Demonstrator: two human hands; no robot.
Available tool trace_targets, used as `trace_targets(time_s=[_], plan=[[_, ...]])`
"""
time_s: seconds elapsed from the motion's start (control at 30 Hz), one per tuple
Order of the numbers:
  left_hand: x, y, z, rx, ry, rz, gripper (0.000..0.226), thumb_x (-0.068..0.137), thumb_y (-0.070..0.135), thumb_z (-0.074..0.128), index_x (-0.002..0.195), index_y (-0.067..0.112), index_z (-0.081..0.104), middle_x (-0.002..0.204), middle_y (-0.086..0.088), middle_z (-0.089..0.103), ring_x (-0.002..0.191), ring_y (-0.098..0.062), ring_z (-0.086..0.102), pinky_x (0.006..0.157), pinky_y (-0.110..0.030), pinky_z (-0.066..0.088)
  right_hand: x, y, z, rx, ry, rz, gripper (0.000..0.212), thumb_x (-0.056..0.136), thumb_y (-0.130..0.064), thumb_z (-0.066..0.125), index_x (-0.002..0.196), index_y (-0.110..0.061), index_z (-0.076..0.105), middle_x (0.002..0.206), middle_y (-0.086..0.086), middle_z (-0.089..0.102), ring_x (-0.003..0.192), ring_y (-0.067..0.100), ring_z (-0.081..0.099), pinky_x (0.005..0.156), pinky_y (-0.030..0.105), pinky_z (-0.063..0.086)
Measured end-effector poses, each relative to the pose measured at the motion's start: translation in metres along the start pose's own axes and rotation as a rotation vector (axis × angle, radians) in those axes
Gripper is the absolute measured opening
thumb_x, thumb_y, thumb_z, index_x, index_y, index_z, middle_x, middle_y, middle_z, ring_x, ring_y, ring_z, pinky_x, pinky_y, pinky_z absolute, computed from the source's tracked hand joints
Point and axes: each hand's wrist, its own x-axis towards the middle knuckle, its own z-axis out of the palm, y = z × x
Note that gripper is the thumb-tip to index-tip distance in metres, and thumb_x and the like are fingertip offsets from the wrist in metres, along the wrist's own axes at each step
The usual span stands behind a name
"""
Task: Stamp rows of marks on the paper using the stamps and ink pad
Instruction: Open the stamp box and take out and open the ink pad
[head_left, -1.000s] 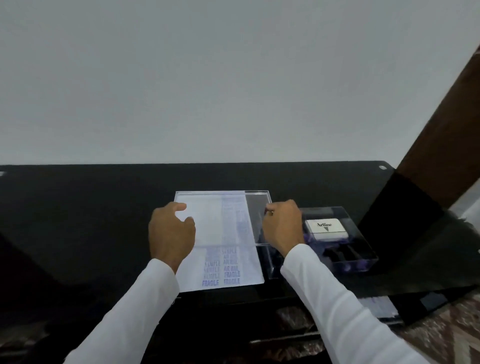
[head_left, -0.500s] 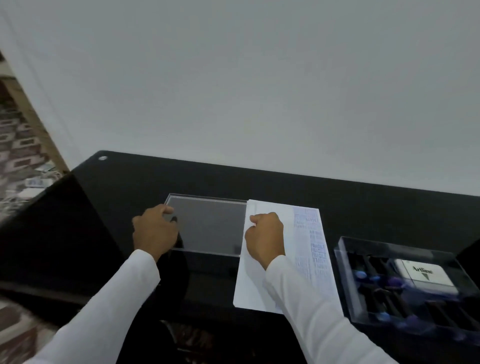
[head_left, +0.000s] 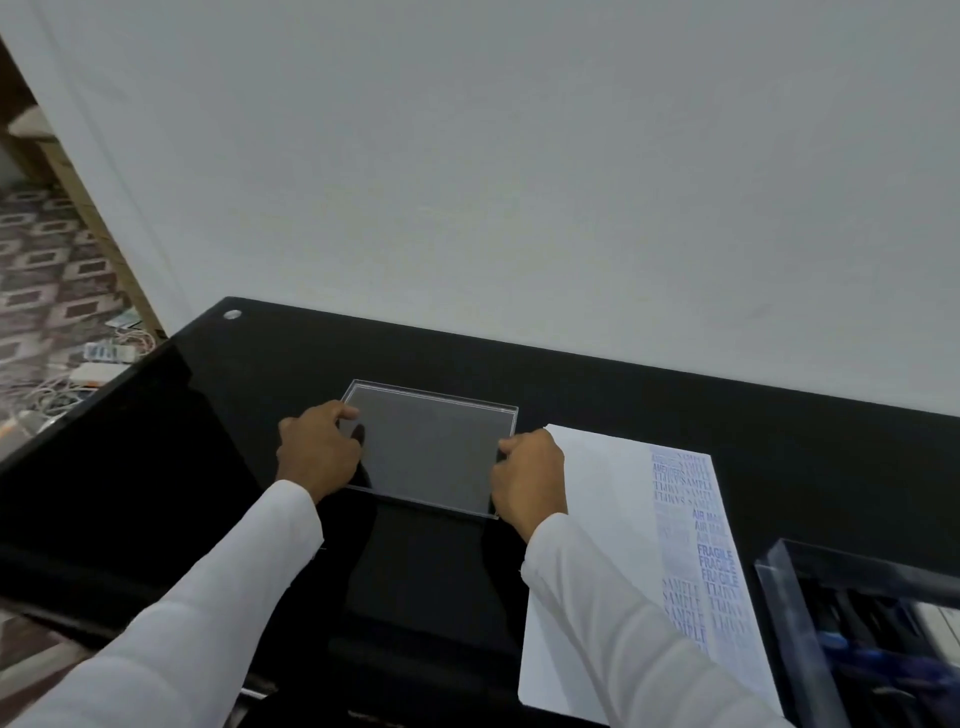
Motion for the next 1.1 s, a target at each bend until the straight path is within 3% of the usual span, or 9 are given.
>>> trace_targets(time_s=[0.33, 0.5, 0.6, 0.73, 0.93, 1.03, 1.1], plan=[[0.009, 0.005, 0.007, 0.110, 0.011, -0.005, 0.037, 0.094, 0.011, 0.059, 0.126, 0.028, 0.064, 0.141, -0.006, 0.054, 0.135, -0.034, 0.033, 0.110, -0.053, 0.034, 0.009, -0.006, 0.007, -0.237, -0.053, -0.093, 0.013, 0.091, -0.010, 0.059, 0.096, -0.009, 0.071, 0.103, 0.010, 0.063, 0.089, 0.023, 0.062, 0.080, 0.033, 0.056], [-0.004, 0.000, 0.008, 0.161, 0.108, 0.027, 0.035, 0.094, 0.029, 0.062, 0.129, 0.024, 0.062, 0.135, -0.010, 0.043, 0.124, -0.033, 0.044, 0.106, -0.054, 0.042, -0.008, -0.005, 0.006, -0.293, 0.038, -0.287, 0.024, 0.097, -0.022, 0.054, 0.113, -0.014, 0.069, 0.134, 0.008, 0.049, 0.116, 0.026, 0.045, 0.094, 0.036, 0.047], [-0.010, -0.003, 0.008, 0.269, 0.063, 0.068, 0.033, 0.095, 0.036, 0.060, 0.125, 0.024, 0.062, 0.131, -0.010, 0.042, 0.121, -0.032, 0.044, 0.102, -0.053, 0.046, -0.014, -0.001, 0.008, -0.373, -0.039, -0.344, 0.031, 0.101, -0.033, 0.047, 0.120, -0.016, 0.065, 0.135, 0.007, 0.051, 0.121, 0.025, 0.045, 0.100, 0.036, 0.044], [-0.021, 0.007, 0.005, 0.307, 0.013, 0.067, 0.041, 0.097, 0.037, 0.058, 0.135, 0.023, 0.055, 0.143, -0.013, 0.038, 0.128, -0.035, 0.042, 0.103, -0.055, 0.045, -0.017, 0.001, 0.002, -0.382, -0.102, -0.344, 0.039, 0.103, -0.039, 0.043, 0.129, -0.016, 0.060, 0.143, 0.007, 0.047, 0.132, 0.025, 0.042, 0.108, 0.038, 0.040], [-0.044, 0.026, 0.006, 0.289, 0.047, 0.184, 0.047, 0.095, 0.036, 0.061, 0.138, 0.018, 0.055, 0.138, -0.015, 0.049, 0.121, -0.035, 0.051, 0.102, -0.053, 0.046, -0.028, 0.004, -0.037, -0.377, -0.098, -0.352, 0.049, 0.104, -0.044, 0.034, 0.141, -0.015, 0.050, 0.149, 0.007, 0.045, 0.141, 0.026, 0.036, 0.116, 0.038, 0.029], [-0.061, 0.042, 0.014, 0.340, 0.009, 0.277, 0.049, 0.095, 0.045, 0.050, 0.133, 0.016, 0.059, 0.130, -0.013, 0.059, 0.115, -0.033, 0.057, 0.101, -0.052, 0.047, -0.037, 0.015, -0.061, -0.434, -0.099, -0.348, 0.052, 0.105, -0.045, 0.032, 0.146, -0.015, 0.044, 0.154, 0.008, 0.040, 0.145, 0.026, 0.031, 0.120, 0.037, 0.021], [-0.074, 0.055, 0.022, 0.349, -0.015, 0.337, 0.050, 0.094, 0.047, 0.049, 0.134, 0.018, 0.058, 0.130, -0.010, 0.060, 0.115, -0.031, 0.058, 0.107, -0.054, 0.043, -0.044, 0.026, -0.077, -0.439, -0.098, -0.295, 0.055, 0.104, -0.049, 0.032, 0.149, -0.017, 0.040, 0.157, 0.007, 0.035, 0.147, 0.026, 0.027, 0.120, 0.039, 0.020]])
